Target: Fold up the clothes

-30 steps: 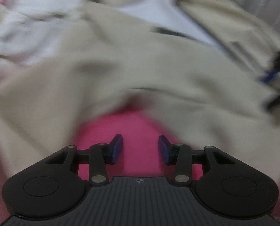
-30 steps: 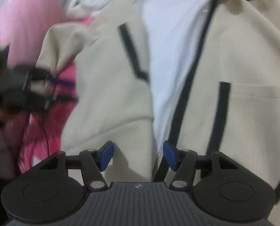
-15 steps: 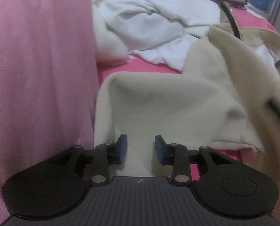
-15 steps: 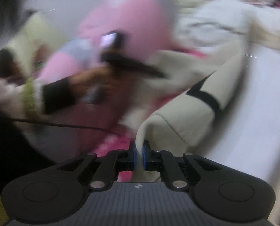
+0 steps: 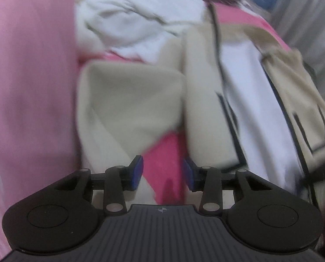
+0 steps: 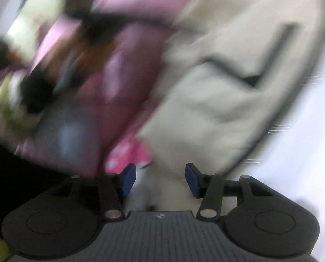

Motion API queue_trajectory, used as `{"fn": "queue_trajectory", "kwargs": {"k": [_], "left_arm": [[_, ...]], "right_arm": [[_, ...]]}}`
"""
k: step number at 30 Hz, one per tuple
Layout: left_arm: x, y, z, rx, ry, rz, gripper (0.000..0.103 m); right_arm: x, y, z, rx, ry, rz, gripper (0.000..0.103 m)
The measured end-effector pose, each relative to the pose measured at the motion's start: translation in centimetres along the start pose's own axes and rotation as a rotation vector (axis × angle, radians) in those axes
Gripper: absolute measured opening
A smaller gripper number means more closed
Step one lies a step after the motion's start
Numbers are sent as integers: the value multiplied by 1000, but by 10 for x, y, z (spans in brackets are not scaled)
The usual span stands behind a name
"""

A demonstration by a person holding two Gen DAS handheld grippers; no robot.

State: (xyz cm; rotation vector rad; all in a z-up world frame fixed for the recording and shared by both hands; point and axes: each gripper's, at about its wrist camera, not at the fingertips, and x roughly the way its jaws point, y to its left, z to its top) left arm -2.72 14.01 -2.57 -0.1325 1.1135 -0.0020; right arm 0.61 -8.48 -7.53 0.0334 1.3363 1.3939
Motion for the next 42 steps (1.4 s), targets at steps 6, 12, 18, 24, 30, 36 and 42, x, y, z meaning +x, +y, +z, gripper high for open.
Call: {"fn": "queue_trajectory", "kwargs": {"k": [6, 12, 18, 24, 30, 36, 42], "left_arm": [[-2, -31, -41, 70, 114, -23, 42], [-1, -41, -69, -2, 208, -50, 43], [0, -47, -69, 37, 237, -28, 43], [9, -46, -72, 104, 273, -100, 43], [13, -49, -80, 184, 197, -232, 43], [-12, -46, -89, 236, 126, -333, 43], [-8, -43, -95, 241, 142, -338, 43]], "right_arm": [[-7, -77, 6, 308, -148, -63, 54], [16, -79, 12, 344, -141, 26, 54], [28, -79, 7, 389, -87, 2, 43], [25, -77, -13, 430, -123, -6, 34], [28, -63, -15, 432, -190, -48, 8], [-54, -4, -31, 340, -412, -156, 8], [-60, -28, -57, 419, -331, -359, 8]]}}
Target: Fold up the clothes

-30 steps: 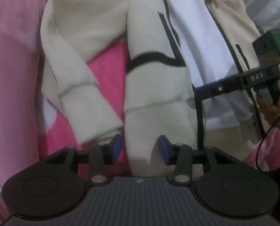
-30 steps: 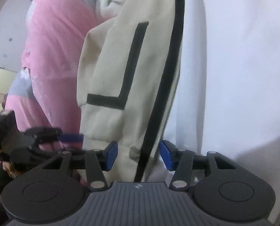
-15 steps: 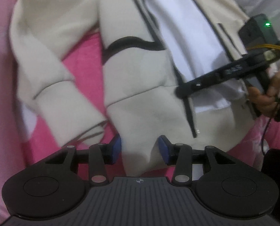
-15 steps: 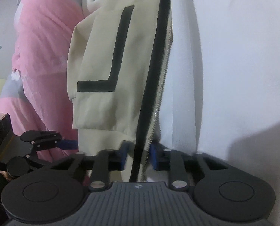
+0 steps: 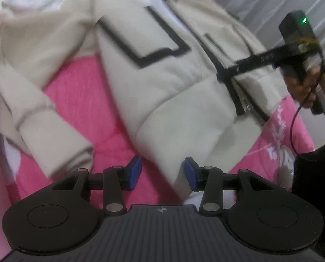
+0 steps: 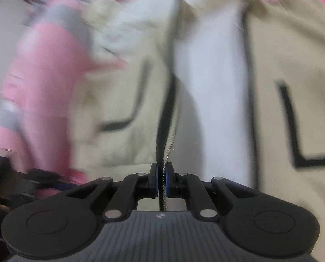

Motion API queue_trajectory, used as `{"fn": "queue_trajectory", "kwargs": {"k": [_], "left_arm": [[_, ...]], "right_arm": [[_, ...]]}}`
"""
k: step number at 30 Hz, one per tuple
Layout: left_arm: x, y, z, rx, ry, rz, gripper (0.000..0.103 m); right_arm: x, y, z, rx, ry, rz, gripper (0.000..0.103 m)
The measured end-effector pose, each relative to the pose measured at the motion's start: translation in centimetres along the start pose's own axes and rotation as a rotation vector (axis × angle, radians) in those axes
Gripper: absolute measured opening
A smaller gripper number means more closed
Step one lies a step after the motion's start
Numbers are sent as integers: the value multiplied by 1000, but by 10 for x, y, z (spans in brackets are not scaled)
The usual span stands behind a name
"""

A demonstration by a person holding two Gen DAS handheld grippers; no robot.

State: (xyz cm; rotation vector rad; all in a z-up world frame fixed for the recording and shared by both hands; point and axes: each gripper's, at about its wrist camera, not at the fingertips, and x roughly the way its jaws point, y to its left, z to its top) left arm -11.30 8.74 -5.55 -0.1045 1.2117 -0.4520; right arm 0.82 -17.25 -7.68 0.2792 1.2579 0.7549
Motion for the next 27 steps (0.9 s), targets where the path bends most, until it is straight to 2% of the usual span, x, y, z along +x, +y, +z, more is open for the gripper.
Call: {"fn": "queue_trajectory", "kwargs": {"k": [2, 9, 12, 15, 17, 19, 21, 23, 25, 27], "left_arm": [[4, 3, -3, -38, 24, 4, 43], [31, 8, -2, -205, 63, 1, 43], [36, 14, -4, -293, 85, -28, 43], [31, 10, -3, -273, 77, -41, 44], [29, 8, -1, -271, 65, -70, 55], [31, 6, 0, -267, 63, -87, 55], [38, 4, 0, -257, 75, -81, 55], [38, 5, 0, -263, 78, -84, 55], [28, 9, -2, -274, 53, -133, 55], [13, 8, -3, -237, 13, -198, 55]], "right_arm": [[16, -17, -5, 43, 50, -52, 8], [28, -35, -16, 119, 49, 51, 13], [27, -40, -19, 135, 47, 80, 8], [4, -46, -23, 128, 6, 77, 7], [-8, -54, -28, 143, -3, 48, 7], [-11, -71, -35, 191, 18, 8, 7], [-11, -81, -40, 229, 23, 22, 7], [-13, -77, -38, 197, 6, -1, 7], [-17, -73, -34, 157, -14, -34, 7], [-19, -75, -29, 157, -22, -50, 7]]}}
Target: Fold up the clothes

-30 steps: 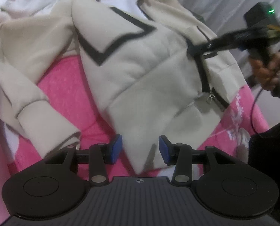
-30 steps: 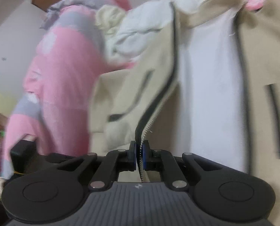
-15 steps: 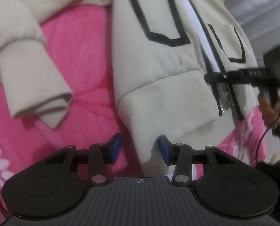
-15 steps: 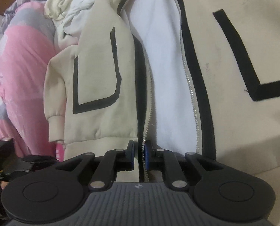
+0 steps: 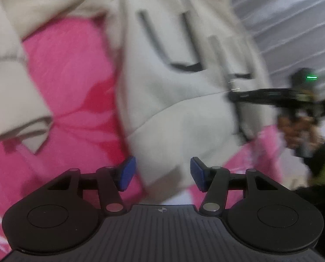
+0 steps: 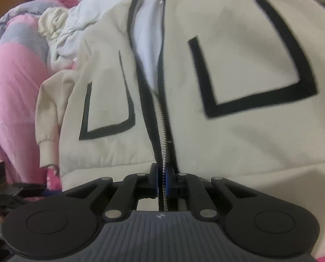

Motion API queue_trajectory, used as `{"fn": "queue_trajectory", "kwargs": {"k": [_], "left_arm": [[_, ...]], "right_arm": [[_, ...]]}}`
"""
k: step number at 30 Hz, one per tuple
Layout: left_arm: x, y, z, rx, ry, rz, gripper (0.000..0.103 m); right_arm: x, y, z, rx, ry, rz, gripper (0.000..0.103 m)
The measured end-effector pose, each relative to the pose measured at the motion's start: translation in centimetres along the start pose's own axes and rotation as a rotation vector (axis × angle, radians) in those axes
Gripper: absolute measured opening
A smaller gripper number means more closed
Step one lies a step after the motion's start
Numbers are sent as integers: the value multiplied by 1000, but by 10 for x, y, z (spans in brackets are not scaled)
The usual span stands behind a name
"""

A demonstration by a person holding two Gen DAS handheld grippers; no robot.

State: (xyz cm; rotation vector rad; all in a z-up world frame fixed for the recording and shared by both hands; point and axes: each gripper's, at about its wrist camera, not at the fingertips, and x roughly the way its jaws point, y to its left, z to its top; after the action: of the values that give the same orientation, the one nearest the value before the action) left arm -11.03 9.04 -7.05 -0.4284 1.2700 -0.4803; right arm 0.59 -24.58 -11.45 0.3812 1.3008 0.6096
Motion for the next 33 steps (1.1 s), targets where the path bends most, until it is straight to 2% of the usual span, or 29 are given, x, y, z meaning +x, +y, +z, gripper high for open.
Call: {"fn": "queue_trajectory", "kwargs": {"k": [1, 3, 5, 7, 12, 13, 14, 15, 16, 17, 20, 24, 27, 29, 33], "left_arm": [[-7, -2, -1, 21, -14, -35, 57], [-12, -1, -4, 74, -3, -48, 59], [-7, 5, -6, 68, 16, 7, 59], [3, 16, -7, 11, 40, 57, 58], [27, 27, -6, -40, 76, 100, 53], [30, 27, -6, -46, 70, 113, 49], [31, 27, -6, -50, 59, 133, 37], [35, 26, -6, -56, 51, 156, 30], [34, 25, -7, -77, 48, 162, 13], [33, 25, -8, -99, 46, 167, 4], [17, 7, -10, -58, 55, 177, 2], [-1, -12, -14, -20, 82, 148, 2], [12, -7, -19, -41, 136, 173, 2], [18, -2, -22, -66, 159, 180, 2], [19, -5, -30, -17, 187, 207, 2]], "right_arm": [[-1, -1, 2, 0, 3, -3, 7], [-2, -1, 2, -13, 11, -13, 7], [-3, -1, 1, -32, 22, -23, 7], [-3, 0, -1, -49, 38, -27, 7], [-3, 4, -3, -72, 67, -37, 7], [-3, 4, -3, -72, 68, -39, 7], [-2, 4, -3, -71, 68, -40, 7], [-2, 5, -3, -72, 67, -43, 7], [-1, 7, -3, -74, 65, -46, 7], [1, 10, -2, -79, 64, -48, 7], [-4, 17, -2, -93, 59, -41, 7], [-12, 18, -6, -97, 80, -37, 7], [-8, 13, -12, -90, 113, -55, 7], [-10, 16, -12, -100, 104, -54, 7], [-16, 30, -13, -180, 90, -84, 7]]}}
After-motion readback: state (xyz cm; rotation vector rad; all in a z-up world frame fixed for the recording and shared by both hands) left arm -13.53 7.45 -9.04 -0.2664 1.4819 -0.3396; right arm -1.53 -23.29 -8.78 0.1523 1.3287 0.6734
